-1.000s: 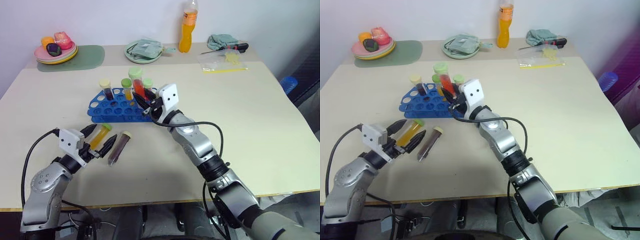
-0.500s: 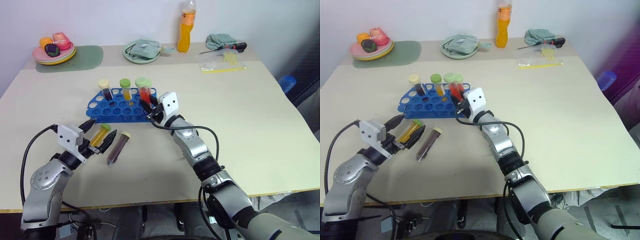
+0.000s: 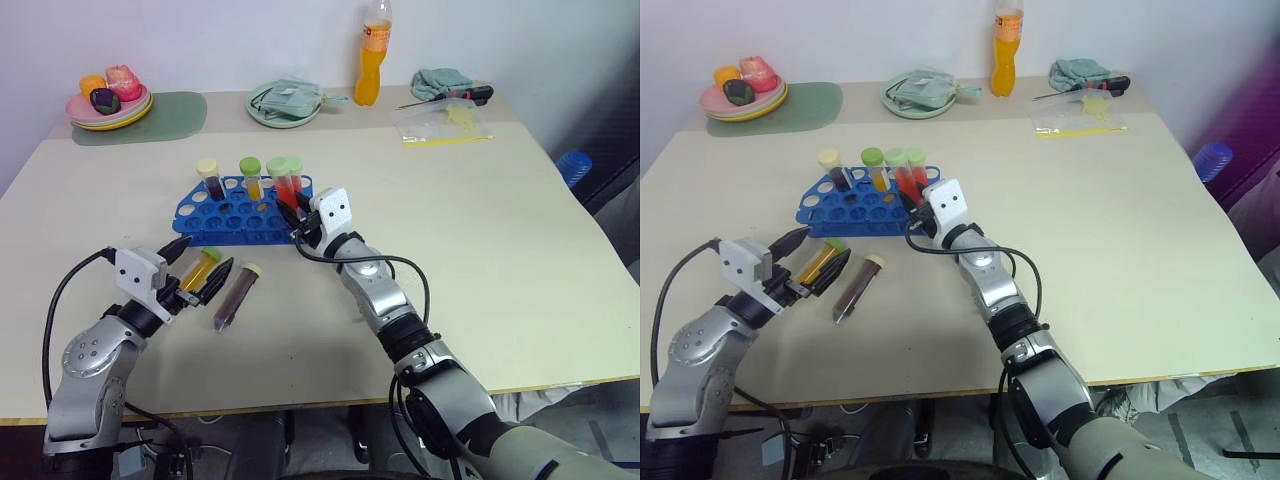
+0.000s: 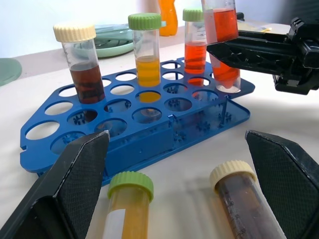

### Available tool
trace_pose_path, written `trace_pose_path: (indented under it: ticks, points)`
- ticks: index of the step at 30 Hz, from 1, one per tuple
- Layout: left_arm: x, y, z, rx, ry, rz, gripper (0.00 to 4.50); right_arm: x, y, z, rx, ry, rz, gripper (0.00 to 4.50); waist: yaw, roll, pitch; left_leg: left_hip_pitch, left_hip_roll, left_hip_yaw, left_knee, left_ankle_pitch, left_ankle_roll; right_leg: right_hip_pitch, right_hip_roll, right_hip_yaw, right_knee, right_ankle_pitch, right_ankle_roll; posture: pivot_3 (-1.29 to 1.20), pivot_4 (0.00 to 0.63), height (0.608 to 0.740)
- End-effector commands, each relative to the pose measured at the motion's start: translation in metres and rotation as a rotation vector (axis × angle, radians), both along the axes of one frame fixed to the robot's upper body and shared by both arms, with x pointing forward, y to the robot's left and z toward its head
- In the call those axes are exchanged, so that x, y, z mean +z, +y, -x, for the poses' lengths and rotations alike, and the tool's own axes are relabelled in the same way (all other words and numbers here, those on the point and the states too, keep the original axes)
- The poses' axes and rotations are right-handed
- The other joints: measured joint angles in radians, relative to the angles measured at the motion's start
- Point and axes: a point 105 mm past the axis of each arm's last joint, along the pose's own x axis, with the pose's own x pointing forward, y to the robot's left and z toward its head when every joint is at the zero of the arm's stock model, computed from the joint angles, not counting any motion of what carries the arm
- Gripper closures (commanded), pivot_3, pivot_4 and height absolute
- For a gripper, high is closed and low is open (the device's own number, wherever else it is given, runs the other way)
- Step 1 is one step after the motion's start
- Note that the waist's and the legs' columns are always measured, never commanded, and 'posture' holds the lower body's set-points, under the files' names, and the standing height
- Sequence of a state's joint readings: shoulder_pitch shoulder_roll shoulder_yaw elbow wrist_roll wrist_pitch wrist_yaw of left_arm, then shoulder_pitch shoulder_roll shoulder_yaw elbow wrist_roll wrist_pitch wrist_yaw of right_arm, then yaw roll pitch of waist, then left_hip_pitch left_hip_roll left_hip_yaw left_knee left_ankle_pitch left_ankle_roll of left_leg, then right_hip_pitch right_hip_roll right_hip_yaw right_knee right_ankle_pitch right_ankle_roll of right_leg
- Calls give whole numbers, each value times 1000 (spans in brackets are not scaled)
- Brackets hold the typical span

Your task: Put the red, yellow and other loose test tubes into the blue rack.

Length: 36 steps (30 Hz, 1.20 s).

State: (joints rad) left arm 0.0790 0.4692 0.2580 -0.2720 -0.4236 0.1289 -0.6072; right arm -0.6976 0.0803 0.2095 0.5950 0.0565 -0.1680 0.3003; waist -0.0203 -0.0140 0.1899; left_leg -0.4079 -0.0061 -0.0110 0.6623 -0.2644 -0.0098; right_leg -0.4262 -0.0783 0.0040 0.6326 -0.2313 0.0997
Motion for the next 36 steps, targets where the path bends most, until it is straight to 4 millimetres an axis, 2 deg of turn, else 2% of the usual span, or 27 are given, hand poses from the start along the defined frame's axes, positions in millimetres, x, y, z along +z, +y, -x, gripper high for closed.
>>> trace_pose_path:
  ticks: [1,4,7,8,12,18,22,30,36]
  points:
    - [13,-4,1,-10,-42,-9,0,-1,-3,-2,-1,4,-12,3164,0,0,0,0,0,0,0,0,0,0,0,0,0,0,0,0,150,740]
    - [15,-4,1,-8,-35,-6,0,6,-2,3,28,-32,-29,1683,1,0,0,0,0,0,0,0,0,0,0,0,0,0,0,0,150,740]
    - [20,-9,3,-13,-34,-8,0,23,-2,9,50,-104,-61,179,0,0,0,0,0,0,0,0,0,0,0,0,0,0,0,0,150,740]
    - [22,-11,3,-15,-33,-11,0,29,-3,11,55,-130,-70,44,0,0,0,0,0,0,0,0,0,0,0,0,0,0,0,0,150,740]
    - [34,-15,3,-18,-41,-19,0,42,-11,17,69,-173,-78,44,3,0,0,0,0,0,0,0,0,0,0,0,0,0,0,0,150,740]
    - [40,-16,2,-14,-42,-23,0,37,-19,18,45,-133,-53,44,1,0,0,0,0,0,0,0,0,0,0,0,0,0,0,0,150,740]
    - [40,-16,2,-15,-38,-30,0,33,-18,17,55,-49,13,44,2,0,0,0,0,0,0,0,0,0,0,0,0,0,0,0,150,740]
    - [33,-8,4,-15,-24,-37,0,45,-14,27,125,196,60,44,5,0,0,0,0,0,0,0,0,0,0,0,0,0,0,0,150,740]
    - [27,-9,4,-21,-23,-37,0,55,-10,16,89,323,51,44,5,1,0,0,0,0,-1,0,0,0,0,0,-1,0,0,0,150,740]
